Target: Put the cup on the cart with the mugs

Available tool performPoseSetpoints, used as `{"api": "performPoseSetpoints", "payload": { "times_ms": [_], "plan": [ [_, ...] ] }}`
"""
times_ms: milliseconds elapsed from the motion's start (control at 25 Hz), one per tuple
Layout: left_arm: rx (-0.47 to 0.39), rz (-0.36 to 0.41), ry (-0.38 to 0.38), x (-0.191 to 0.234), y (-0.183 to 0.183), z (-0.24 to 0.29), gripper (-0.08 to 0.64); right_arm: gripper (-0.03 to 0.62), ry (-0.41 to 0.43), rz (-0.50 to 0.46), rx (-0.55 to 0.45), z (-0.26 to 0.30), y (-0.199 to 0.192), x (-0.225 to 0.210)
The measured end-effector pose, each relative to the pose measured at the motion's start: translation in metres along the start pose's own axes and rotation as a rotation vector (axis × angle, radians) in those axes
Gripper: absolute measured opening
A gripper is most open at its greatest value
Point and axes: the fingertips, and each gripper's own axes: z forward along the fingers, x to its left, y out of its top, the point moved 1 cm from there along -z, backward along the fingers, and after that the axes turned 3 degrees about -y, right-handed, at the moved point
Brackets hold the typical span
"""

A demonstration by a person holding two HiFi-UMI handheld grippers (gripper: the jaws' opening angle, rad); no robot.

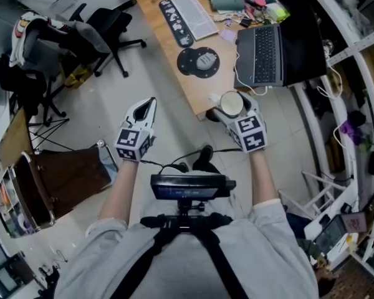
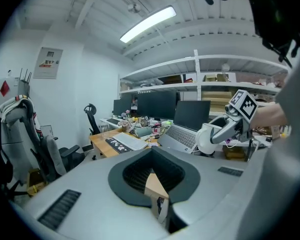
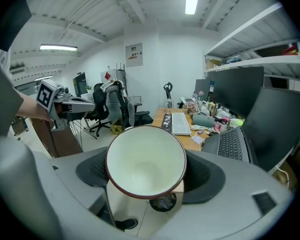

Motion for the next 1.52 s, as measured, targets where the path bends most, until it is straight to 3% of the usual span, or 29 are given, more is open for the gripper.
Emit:
{"api": "performPoseSetpoints", "payload": {
  "times_ms": [560, 880, 1240, 1520],
  "plan": [
    [-0.044, 0.046, -0.116, -0.03, -0.019, -0.088, 0.002, 0.41, -0.096, 0.029, 0.018, -0.067, -0.032, 0.091],
    [-0.035, 0.03, -0.11, -0.056, -0.037, -0.119, 0.002, 0.41, -0.102, 0.01, 0.028, -0.099, -0.053, 0.111],
    [-0.04, 0.002, 0.025, -0.091, -0.051, -0.156, 0.002, 0.41, -0.011, -0.047, 0.013, -0.123, -0.072, 0.113],
    [-0.034, -0.039, 0.203, -0.11, -0.074, -0.215, 0.002, 0.41, 0.145, -0.16, -0.011, -0.13, -0.076, 0.151]
  ]
}}
